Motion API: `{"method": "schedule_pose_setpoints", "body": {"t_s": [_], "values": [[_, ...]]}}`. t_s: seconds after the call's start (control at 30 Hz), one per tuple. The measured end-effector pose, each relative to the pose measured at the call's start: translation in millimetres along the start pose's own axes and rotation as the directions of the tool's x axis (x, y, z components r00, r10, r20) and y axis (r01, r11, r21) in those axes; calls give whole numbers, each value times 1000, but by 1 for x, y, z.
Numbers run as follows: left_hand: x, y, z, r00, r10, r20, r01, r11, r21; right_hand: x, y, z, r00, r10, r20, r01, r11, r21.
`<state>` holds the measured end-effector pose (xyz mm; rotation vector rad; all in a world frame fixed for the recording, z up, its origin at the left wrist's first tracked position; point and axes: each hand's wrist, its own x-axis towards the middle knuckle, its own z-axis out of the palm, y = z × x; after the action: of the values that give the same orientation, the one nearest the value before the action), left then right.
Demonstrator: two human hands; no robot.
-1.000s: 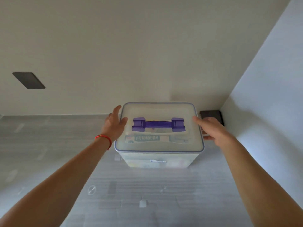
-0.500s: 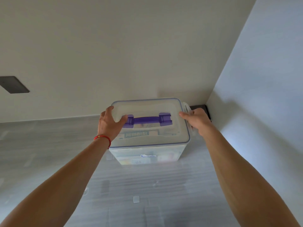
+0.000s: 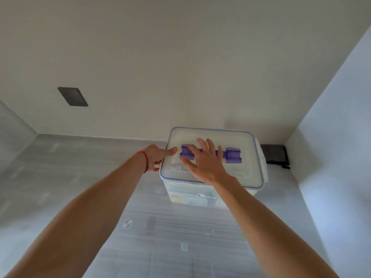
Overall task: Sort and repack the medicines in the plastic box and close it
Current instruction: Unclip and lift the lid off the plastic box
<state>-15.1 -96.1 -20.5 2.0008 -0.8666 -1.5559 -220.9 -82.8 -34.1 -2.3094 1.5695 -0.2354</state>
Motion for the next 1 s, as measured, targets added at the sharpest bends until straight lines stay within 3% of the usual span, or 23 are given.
{"method": "schedule_pose_setpoints", "body": {"t_s": [0.1,0.23,0.37,0.43,0.53,0.6,0.63,0.7,0.73,0.77,0.83,0.9,1.0], "values": [[0,1,2,1000,-17,20,17,999,-38,-4,-3,11,999,-2,-38,-4,989,-147],[1,3,2,999,-26,38,28,998,-62,-6,-1,11,999,-27,-22,22,979,-200],[0,9,-1,983,135,-128,-108,974,200,-8,-3,9,999,-30,-17,26,980,-197],[-1,4,2,964,202,-172,-155,955,253,-9,-2,7,999,-36,12,38,980,-193],[-10,-9,14,889,325,-323,-178,894,410,-17,7,-2,988,-132,75,140,982,-123],[-28,-23,25,747,544,-382,-260,768,585,-32,18,-9,971,-237,31,239,960,-148],[-39,-31,31,632,686,-362,-309,650,694,-43,26,-11,962,-273,-27,262,944,-199],[-59,-50,46,393,902,-178,-414,346,842,-69,48,-9,935,-328,-134,271,905,-327],[-66,-61,54,310,950,-32,-476,185,860,-81,60,-6,923,-349,-163,265,883,-388],[-71,-70,61,278,953,120,-516,42,855,-92,71,-4,916,-362,-172,256,858,-445],[-75,-81,73,368,864,344,-471,-146,870,-104,82,-2,910,-370,-188,223,818,-530],[-73,-79,81,470,795,383,-348,-232,908,-107,82,-1,896,-381,-229,197,803,-563],[-70,-70,82,460,811,360,-246,-274,930,-108,79,-2,880,-402,-254,203,800,-564]]}}
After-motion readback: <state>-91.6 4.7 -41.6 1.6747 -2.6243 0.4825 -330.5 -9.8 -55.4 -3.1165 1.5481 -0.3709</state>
